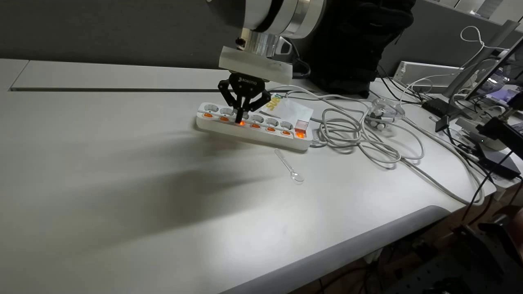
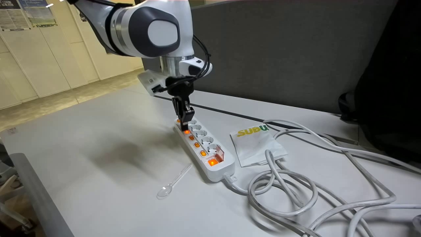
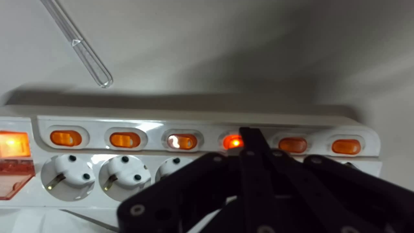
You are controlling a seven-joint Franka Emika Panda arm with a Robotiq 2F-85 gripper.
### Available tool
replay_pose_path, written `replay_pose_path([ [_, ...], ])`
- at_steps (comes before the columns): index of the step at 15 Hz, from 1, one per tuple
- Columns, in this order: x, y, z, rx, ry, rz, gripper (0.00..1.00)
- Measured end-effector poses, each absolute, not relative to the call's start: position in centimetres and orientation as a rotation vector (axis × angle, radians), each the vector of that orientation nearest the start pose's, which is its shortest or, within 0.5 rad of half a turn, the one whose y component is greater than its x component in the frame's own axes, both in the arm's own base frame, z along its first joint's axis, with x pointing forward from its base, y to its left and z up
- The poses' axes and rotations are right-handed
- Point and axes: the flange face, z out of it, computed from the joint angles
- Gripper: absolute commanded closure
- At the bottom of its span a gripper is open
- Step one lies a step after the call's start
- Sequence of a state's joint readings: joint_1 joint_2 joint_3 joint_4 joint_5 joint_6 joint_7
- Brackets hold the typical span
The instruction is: Turn off the third switch from the left on the adapter
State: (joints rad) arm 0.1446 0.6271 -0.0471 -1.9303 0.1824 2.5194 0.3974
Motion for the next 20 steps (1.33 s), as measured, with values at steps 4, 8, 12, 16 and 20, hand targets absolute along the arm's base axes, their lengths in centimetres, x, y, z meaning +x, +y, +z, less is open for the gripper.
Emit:
replay_pose_path([
  [4, 61.3, 5.5, 15.4, -2.986, 0.703, 0.090, 1.00],
  [8, 61.2, 5.1, 15.4, -2.967, 0.732, 0.095, 1.00],
  [12, 61.2, 4.9, 15.3, -2.945, 0.762, 0.100, 1.00],
  [16, 61.2, 4.2, 15.3, -2.896, 0.809, 0.111, 1.00],
  [20, 61.3, 2.8, 14.9, -2.812, 0.811, 0.086, 1.00],
])
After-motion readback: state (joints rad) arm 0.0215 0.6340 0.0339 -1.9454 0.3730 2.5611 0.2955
